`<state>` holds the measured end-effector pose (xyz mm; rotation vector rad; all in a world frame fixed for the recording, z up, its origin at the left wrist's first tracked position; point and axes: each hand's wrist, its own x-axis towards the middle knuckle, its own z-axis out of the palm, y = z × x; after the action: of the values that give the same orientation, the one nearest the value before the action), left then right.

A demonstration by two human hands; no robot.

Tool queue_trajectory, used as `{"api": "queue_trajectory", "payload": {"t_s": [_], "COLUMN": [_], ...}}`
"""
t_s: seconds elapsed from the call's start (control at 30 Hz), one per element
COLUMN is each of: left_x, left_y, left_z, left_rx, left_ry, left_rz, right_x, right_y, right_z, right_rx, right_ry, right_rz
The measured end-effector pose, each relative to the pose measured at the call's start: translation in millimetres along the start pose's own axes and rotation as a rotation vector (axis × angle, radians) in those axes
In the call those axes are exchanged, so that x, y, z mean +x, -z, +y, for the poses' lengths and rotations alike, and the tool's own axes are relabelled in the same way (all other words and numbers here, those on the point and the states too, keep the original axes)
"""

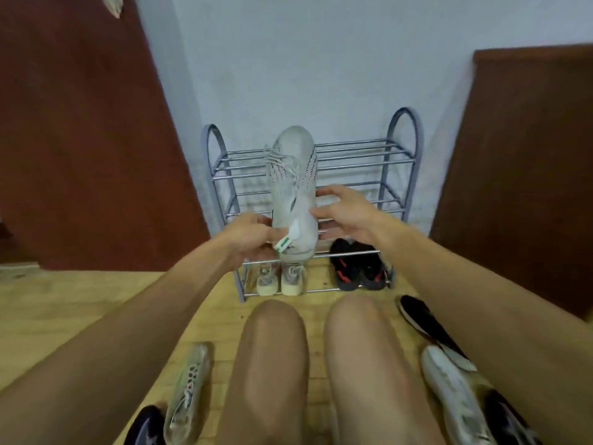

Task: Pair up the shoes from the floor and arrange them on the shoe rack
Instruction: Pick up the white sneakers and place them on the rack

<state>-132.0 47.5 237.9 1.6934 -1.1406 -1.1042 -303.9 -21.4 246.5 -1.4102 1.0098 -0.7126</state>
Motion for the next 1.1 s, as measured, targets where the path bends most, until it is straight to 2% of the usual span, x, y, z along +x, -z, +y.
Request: {"api": "queue_trajectory", "payload": {"t_s": [0.1,0.3,0.47,0.63,0.8,0.9,1.0,1.1], "left_x": [7.3,14.3,12.1,2.2,2.6,9.9,18.5,25.9], "left_y": [-52.2,-165.2,-250.4,-311.4,-331.9,-331.5,-320.6,-306.3], "left_z": [12.1,5.2,-33.0,-80.9,-119.7,-133.9,-145.6,-156.2], "left_rx": [0.128,0.207,0.138,0.060,0.062,0.065,0.097,0.127], "left_ry": [-0.036,0.089,0.238,0.436,0.397,0.383,0.404,0.436], "left_rz": [-0.054,-0.109,-0.327,-0.492,-0.351,-0.319,-0.290,-0.272], "right_x": [-15.1,-62.3,-102.7,-137.0,-147.7,-149.5,-149.0,-142.7], "right_y": [49.7,130.6,186.4,212.5,202.7,187.6,172.8,152.9], "right_z": [15.3,78.0,146.4,218.4,285.1,319.0,348.0,379.6], "right_rx": [0.025,0.054,-0.016,-0.014,0.084,0.207,0.356,0.151], "right_ry": [-0.056,-0.187,-0.275,-0.389,-0.522,-0.532,-0.576,-0.724], "right_rz": [0.027,0.121,0.199,0.243,0.237,0.215,0.297,0.272]}}
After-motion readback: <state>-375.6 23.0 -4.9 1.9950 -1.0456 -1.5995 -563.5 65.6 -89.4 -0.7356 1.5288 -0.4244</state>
